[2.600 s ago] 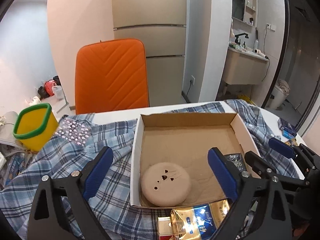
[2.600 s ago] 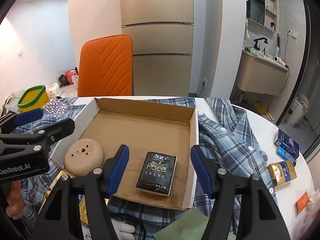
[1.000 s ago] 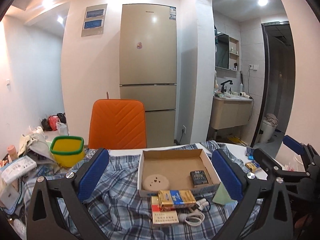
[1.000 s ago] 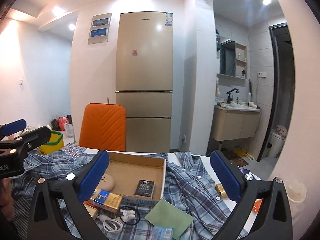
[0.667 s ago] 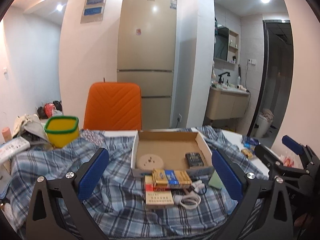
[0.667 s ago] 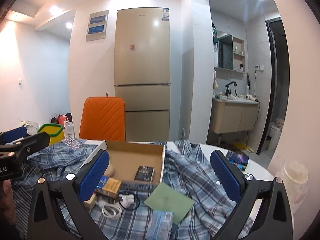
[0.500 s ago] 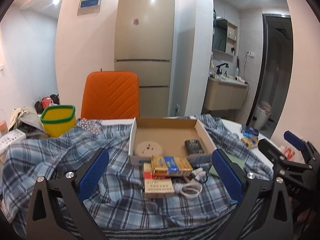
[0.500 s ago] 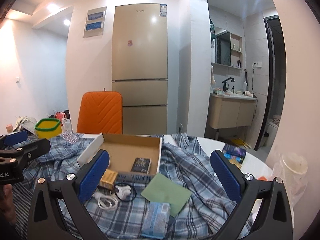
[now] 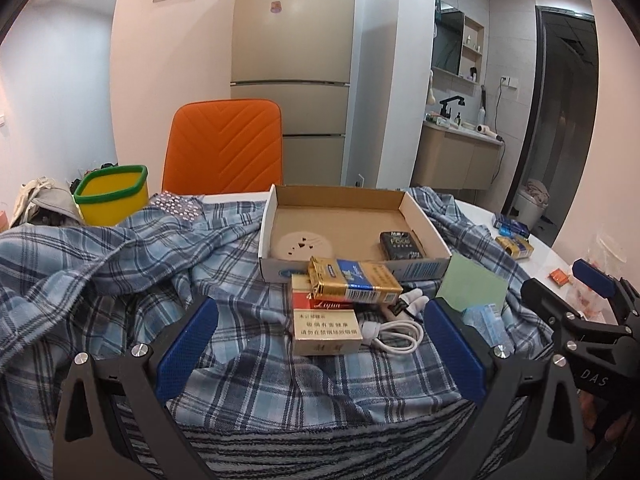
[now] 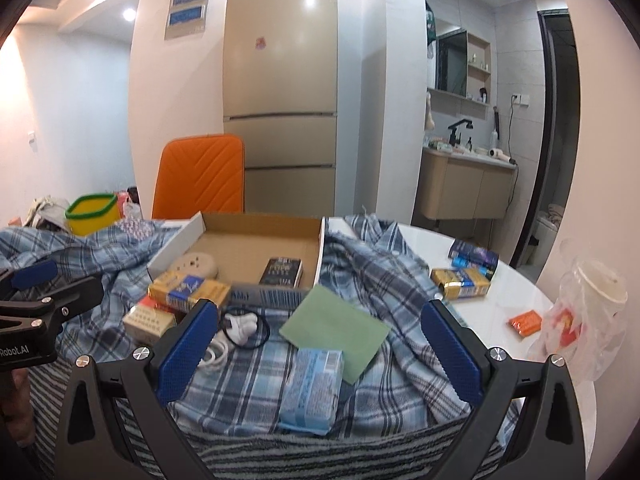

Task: Organize soft objects
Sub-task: 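Move left tool to the Liqun pack while right tool approaches the blue packet, then grasp the blue plastic packet with right tool while left grasps the Liqun pack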

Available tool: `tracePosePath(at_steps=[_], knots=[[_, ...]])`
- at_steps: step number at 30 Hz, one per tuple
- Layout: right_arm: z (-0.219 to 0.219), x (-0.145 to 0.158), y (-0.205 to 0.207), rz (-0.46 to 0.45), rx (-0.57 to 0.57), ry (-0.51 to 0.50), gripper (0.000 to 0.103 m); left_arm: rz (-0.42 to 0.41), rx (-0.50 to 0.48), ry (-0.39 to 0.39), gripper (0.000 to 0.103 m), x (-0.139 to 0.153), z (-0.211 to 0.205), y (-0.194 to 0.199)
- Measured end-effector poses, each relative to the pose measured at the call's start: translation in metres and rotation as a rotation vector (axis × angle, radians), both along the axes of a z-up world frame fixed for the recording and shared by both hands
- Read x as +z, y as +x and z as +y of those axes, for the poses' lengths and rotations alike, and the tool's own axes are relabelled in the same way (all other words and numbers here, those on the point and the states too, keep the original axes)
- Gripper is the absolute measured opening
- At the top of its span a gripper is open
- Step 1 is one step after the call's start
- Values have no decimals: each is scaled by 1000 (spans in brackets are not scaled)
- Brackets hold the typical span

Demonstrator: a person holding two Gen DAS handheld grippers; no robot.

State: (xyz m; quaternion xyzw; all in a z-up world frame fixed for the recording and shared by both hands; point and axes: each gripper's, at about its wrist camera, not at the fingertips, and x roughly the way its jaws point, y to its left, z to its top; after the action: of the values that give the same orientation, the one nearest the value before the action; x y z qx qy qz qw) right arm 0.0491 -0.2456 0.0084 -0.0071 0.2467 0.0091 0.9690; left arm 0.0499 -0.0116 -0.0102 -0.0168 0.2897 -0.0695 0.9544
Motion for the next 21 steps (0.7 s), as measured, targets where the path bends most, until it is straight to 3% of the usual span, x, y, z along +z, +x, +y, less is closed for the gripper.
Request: tracePosePath(at_steps=[14,19,21], knots=[[0,-26,28,169,21,23,102,127,-9,-26,102,-28,1,20],[0,-39,38,239,40,35,87,165,2,-62,102,-34,8,24],[2,-43,42,262,46,36,83,177,-1,-58,97,-36,7,25]])
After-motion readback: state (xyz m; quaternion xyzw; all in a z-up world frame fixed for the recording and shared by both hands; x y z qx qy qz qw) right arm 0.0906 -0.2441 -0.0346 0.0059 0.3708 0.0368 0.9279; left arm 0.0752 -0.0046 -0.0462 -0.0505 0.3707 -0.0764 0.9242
